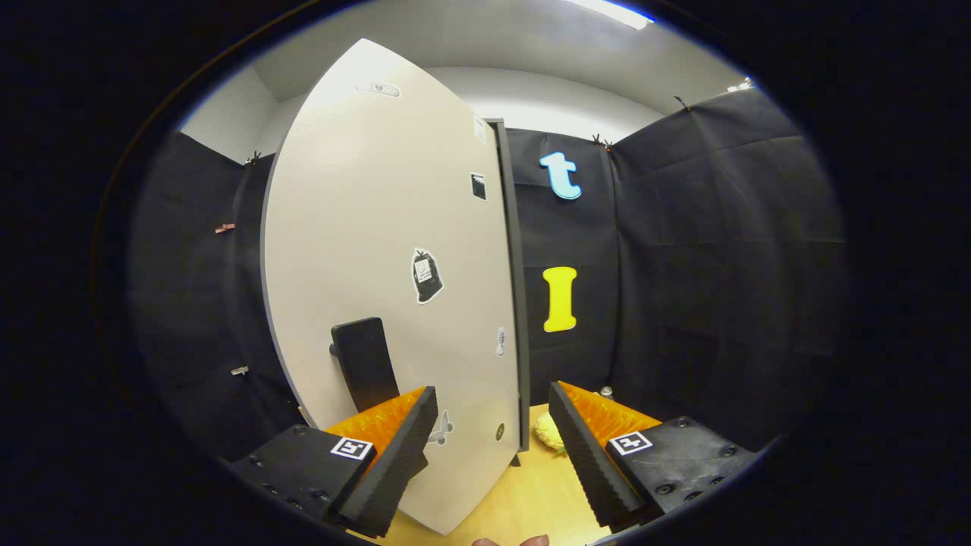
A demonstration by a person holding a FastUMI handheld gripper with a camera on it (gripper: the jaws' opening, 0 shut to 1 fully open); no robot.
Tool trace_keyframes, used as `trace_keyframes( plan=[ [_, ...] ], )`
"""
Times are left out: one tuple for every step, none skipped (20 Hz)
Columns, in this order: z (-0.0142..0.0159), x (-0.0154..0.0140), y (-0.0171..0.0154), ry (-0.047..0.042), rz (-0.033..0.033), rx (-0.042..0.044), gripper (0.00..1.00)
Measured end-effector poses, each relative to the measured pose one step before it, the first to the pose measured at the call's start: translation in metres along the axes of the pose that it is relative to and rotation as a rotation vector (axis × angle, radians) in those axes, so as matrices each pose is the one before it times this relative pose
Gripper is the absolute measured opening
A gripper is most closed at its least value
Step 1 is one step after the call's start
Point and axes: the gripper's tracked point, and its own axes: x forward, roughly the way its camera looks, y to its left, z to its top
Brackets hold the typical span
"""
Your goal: Open the shoe cabinet door, grab the shoes and put them into the shoe cabinet, then close the shoe cabinet door.
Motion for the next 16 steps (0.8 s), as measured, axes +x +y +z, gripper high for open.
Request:
trace_keyframes(
  plan=[
    [-0.0014, 0.00835, 0.01392, 0.00928, 0.02473, -0.0005, 0.97],
    [-0.00289, 0.00716, 0.01666, 0.01056, 0.03145, 0.00572, 0.97],
    [-0.00082, 0.00229, 0.01542, 0.00678, 0.03756, 0.00841, 0.97],
    [0.00055, 0.00279, 0.01385, 0.00119, 0.03054, 0.00491, 0.98],
    [0.00268, 0.00234, 0.01059, -0.00481, 0.01722, -0.0052, 0.98],
    [0.0031, 0.00155, 0.0085, -0.01053, 0.01234, -0.00552, 0.98],
    [0.00129, 0.00236, 0.00881, -0.00843, 0.01007, -0.00291, 0.98],
    [0.00082, 0.00181, 0.00512, -0.00664, 0.00455, -0.00089, 0.98],
    [-0.00122, 0.00052, 0.00593, -0.00274, 0.00603, -0.00196, 0.98],
    [-0.00153, 0.00089, 0.00226, 0.00086, 0.00214, -0.00491, 0.98],
    [-0.00157, -0.00072, -0.00084, 0.00084, -0.00132, -0.00305, 0.98],
    [-0.0014, -0.00085, 0.0002, 0.0, -0.00009, 0.00095, 0.98],
    [0.00057, 0.00043, -0.00159, 0.00084, -0.00552, 0.00286, 0.98],
    [0.00032, -0.00017, -0.00069, 0.00029, -0.00449, 0.00525, 0.98],
    [-0.00018, -0.00055, 0.0, 0.00026, -0.00229, 0.00418, 0.98],
    [0.00006, -0.00052, -0.00121, 0.00001, -0.00305, -0.00042, 0.98]
  ],
)
